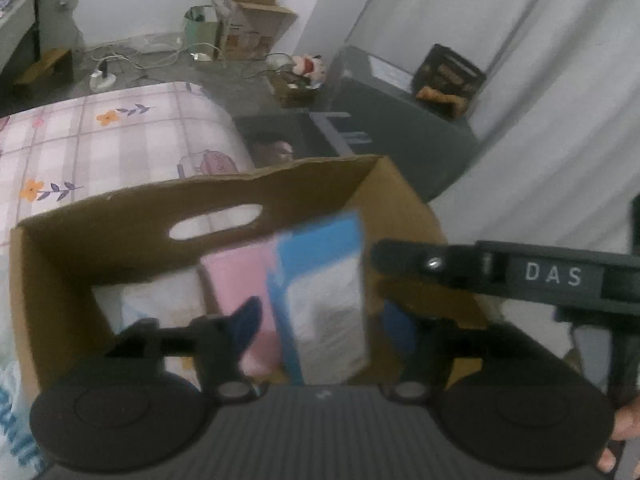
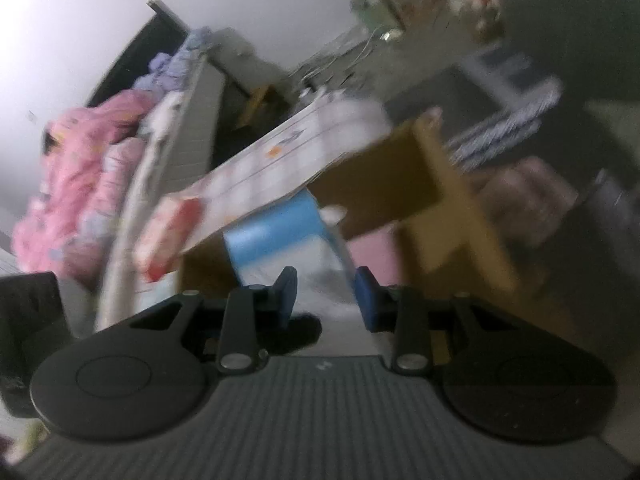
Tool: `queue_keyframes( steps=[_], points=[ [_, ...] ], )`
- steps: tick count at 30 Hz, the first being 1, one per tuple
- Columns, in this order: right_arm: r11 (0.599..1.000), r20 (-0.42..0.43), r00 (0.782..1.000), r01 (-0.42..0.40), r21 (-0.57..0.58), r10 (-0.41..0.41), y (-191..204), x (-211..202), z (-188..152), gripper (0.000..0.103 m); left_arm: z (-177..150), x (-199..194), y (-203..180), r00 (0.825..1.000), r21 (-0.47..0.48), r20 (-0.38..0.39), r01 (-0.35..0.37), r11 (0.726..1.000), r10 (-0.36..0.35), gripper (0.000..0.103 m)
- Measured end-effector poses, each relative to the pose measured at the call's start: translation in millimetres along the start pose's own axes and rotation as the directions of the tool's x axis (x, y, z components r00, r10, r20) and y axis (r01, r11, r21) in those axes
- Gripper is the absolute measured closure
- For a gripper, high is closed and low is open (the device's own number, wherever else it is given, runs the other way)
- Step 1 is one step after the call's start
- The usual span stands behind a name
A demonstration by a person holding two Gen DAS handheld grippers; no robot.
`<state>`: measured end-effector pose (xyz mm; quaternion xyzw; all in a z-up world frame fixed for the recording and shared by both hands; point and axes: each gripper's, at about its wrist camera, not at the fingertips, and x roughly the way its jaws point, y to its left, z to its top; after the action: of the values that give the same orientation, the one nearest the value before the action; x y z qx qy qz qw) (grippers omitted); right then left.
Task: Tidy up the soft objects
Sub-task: 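Carry the blue-and-white box with the right tool into the cardboard box and release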
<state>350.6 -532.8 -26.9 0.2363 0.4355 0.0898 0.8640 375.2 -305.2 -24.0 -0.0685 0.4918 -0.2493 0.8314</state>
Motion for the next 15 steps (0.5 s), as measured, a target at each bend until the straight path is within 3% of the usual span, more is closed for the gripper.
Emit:
queue_keyframes(
  steps=[2,6,15],
  points=[
    [0.999,0.019,0.999,0.036,-0.029,-0.035,-8,3,3,0.070,5,7,-2,1.000,0.004,0.003,-0.024,1.000,0.024,0.033],
    [1.000,0.023,1.000,0.014,-0.006,-0.014,-18,5,-2,0.070,7,-11,8,0.999,0.002,0.029,-0.044,0.999,0.044,0.031],
    [1.000,0.015,1.000,-0.006,0.001,0.006,0,-10,-18,0.070,0,-112,45,0.983,-0.008,0.148,-0.105,0.994,0.105,0.027]
  ],
)
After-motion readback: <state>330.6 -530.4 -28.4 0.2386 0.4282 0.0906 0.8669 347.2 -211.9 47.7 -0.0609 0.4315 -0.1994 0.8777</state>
